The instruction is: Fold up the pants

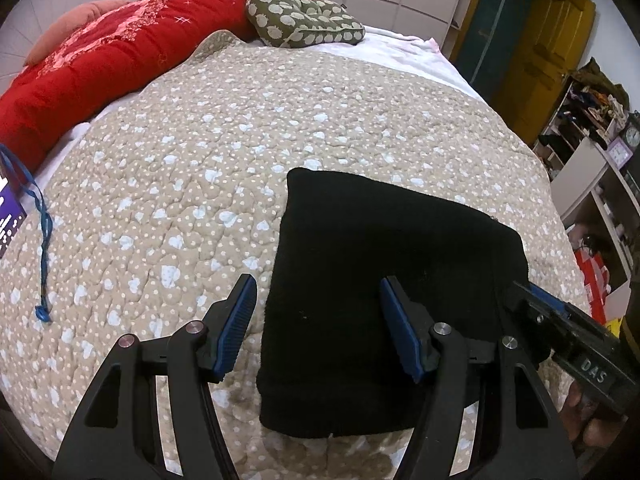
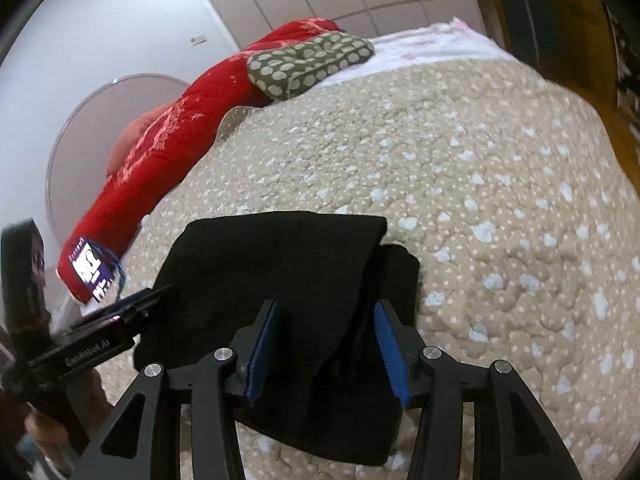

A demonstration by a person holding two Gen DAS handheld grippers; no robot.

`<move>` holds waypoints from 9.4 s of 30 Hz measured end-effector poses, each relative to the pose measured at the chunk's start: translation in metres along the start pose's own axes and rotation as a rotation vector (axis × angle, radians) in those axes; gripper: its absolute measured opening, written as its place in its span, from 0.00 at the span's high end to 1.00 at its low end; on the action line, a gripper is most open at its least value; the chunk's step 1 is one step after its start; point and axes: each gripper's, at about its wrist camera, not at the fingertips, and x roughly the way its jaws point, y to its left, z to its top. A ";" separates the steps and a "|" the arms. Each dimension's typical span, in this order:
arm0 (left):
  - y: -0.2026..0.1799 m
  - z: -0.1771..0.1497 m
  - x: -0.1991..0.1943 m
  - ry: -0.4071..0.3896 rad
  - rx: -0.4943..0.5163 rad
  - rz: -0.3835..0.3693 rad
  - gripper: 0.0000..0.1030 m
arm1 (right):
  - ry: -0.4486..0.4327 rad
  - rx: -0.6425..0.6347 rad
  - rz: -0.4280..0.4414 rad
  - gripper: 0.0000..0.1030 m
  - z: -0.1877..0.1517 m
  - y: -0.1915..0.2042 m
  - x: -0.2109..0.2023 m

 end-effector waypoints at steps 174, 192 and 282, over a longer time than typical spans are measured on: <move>0.005 0.075 0.047 -0.014 0.003 0.015 0.31 | -0.042 -0.162 -0.103 0.66 0.065 0.027 0.030; -0.008 0.024 -0.015 -0.109 0.039 0.157 0.31 | -0.100 -0.081 -0.145 0.59 0.038 0.041 -0.019; -0.023 0.009 -0.035 -0.152 0.080 0.145 0.31 | -0.059 -0.112 -0.130 0.56 0.021 0.056 -0.021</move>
